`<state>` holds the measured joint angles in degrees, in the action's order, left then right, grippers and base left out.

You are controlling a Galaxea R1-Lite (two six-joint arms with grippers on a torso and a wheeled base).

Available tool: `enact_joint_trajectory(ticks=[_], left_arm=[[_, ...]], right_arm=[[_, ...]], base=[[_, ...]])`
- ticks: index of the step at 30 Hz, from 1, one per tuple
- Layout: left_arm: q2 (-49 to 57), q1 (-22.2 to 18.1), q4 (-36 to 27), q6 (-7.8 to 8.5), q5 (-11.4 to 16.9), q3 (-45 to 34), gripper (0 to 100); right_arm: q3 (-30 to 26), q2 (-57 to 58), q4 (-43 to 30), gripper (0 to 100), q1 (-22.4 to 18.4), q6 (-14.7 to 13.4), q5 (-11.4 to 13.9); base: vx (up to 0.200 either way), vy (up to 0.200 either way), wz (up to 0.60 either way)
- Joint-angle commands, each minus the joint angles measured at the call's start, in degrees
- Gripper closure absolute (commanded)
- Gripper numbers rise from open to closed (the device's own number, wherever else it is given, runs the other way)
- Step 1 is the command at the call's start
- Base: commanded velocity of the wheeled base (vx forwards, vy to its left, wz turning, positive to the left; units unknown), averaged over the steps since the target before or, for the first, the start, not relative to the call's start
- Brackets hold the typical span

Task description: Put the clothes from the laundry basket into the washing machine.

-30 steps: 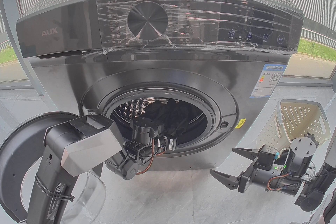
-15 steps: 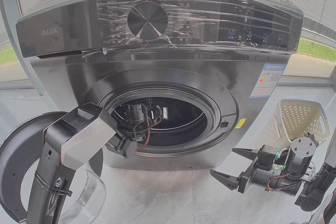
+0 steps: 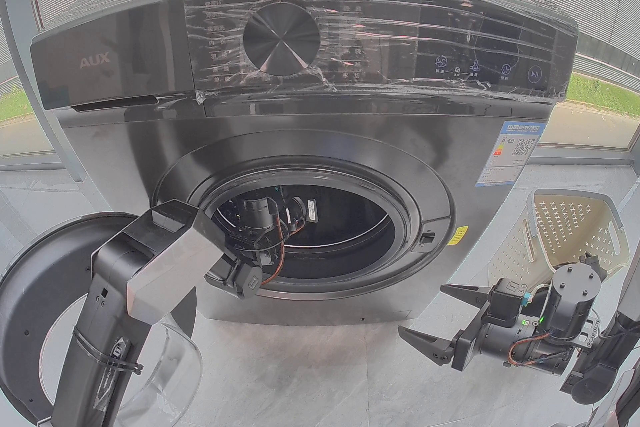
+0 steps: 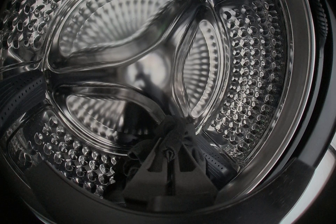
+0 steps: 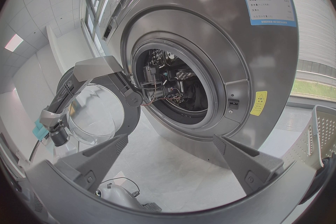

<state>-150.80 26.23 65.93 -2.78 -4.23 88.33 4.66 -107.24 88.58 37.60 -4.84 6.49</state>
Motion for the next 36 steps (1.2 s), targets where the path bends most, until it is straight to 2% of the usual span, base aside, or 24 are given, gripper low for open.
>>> enact_joint_trajectory(ticks=[1, 2, 3, 7, 10, 17, 20, 22, 23, 27, 29, 35, 36], left_arm=[[-0.6, 0.0, 0.1, -0.03, 0.0, 0.3, 100], [-0.6, 0.0, 0.1, -0.03, 0.0, 0.3, 100], [-0.6, 0.0, 0.1, 0.05, 0.0, 0.2, 0], [-0.5, 0.0, 0.3, -0.30, 0.0, -0.3, 0], [1.0, 0.7, 0.0, -3.11, 0.1, -3.3, 0], [5.5, 2.9, 0.4, -3.11, 0.6, -13.1, 0], [9.6, 4.3, 0.5, -2.93, 0.7, -19.9, 0], [9.6, 4.3, 0.5, -2.93, 0.7, -19.9, 0], [12.7, 5.4, 0.4, -2.49, 0.6, -25.7, 0], [16.2, 5.7, 0.7, 0.58, 0.6, -34.1, 0], [17.9, 6.3, 1.6, 1.46, 0.7, -37.9, 0], [22.6, 8.7, 4.6, 1.55, 0.8, -46.1, 0], [24.7, 10.4, 5.7, 1.46, 0.9, -49.6, 0]], right_arm=[[-0.2, -0.2, 0.1, 0, 0.0, 0.0, 0.0], [-0.2, -0.2, 0.0, 0, 0.0, 0.0, 0.0], [-0.2, -0.2, 0.0, 0, 0.1, 0.0, 0.0], [-0.2, -0.2, 0.0, 0, 0.1, 0.0, 0.0], [-0.2, -0.2, 0.0, 0, 0.0, 0.0, 0.0], [-0.2, -0.1, 0.0, 0, 0.1, 0.0, 0.0], [-0.2, -0.1, 0.0, 0, 0.1, 0.1, 0.0], [-0.2, -0.1, 0.0, 0, 0.1, 0.1, 0.0], [-0.5, -0.1, 0.1, 0, 0.0, 0.0, 0.0], [-0.5, -0.1, 0.1, 0, 0.0, 0.0, 0.0], [-0.5, -0.1, 0.1, 0, 0.0, 0.0, 0.0], [-0.5, -0.1, 0.1, 0, 0.0, 0.0, 0.0], [-0.6, -0.1, 0.1, 0, 0.0, 0.0, 0.0]], base=[[0.000, 0.000, 0.00], [0.000, 0.000, 0.00], [0.000, 0.000, 0.00], [0.000, 0.000, 0.00], [0.000, 0.000, 0.00], [0.000, 0.000, 0.00], [0.000, 0.000, 0.00], [0.000, 0.000, 0.00], [0.000, 0.000, 0.00], [0.000, 0.000, 0.00], [0.000, 0.000, 0.00], [0.000, 0.000, 0.00], [0.000, 0.000, 0.00]])
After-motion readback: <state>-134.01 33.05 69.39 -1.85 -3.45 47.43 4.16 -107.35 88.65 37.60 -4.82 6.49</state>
